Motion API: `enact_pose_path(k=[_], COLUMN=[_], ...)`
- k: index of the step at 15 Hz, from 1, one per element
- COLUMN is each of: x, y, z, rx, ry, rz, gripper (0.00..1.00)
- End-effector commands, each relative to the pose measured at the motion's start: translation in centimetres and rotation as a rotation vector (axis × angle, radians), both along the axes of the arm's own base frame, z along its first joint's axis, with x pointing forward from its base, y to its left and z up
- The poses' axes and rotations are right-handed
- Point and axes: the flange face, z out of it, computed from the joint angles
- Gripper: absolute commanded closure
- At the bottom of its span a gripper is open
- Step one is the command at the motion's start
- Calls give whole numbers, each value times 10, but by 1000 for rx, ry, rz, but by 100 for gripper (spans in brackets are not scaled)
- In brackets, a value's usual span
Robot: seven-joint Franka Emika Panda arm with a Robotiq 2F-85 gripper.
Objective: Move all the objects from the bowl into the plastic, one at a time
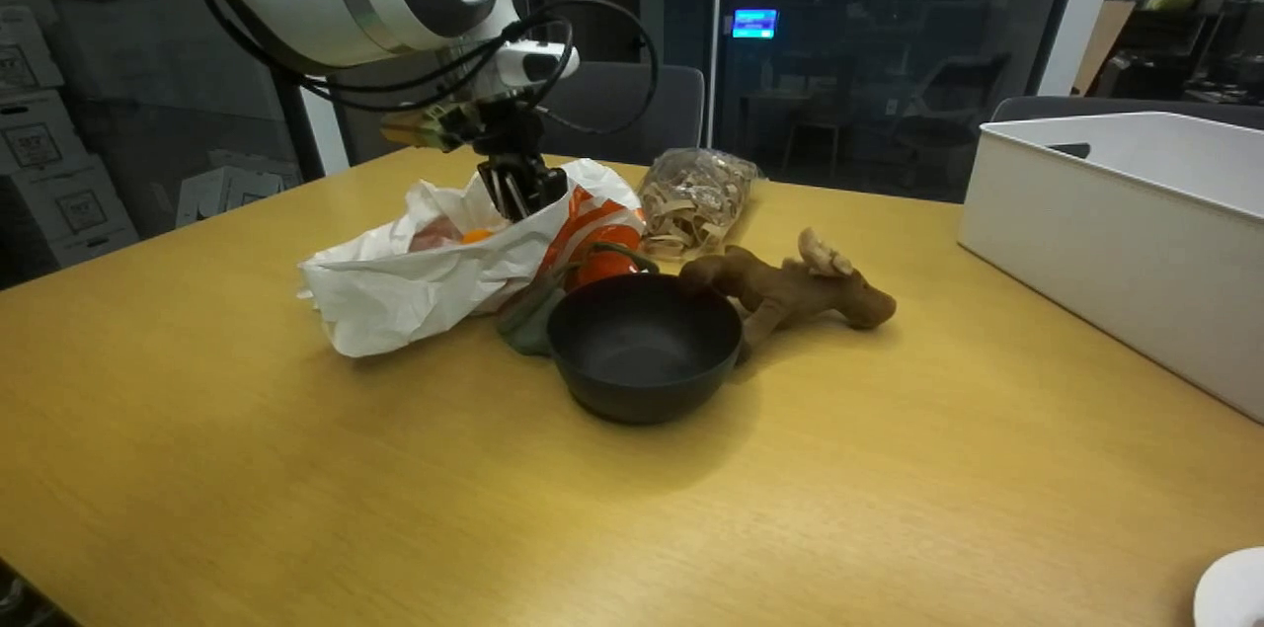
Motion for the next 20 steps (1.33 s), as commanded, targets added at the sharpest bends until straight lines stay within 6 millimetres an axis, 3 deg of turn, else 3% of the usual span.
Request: enact_pose_path(k=[1, 3, 4, 6, 12, 14, 20], x=[5, 2, 1, -3, -13, -9, 2], y=[-1, -1, 0, 7, 58, 72, 104], z=[10, 19, 24, 35, 81, 82, 53], rx=[50, 77, 83, 141, 394, 369, 271], ry=[-39, -56, -64, -68, -109, -126, -115], rz=[-13, -15, -11, 11, 193, 223, 272], gripper=[19, 3, 0, 0, 0, 0, 0])
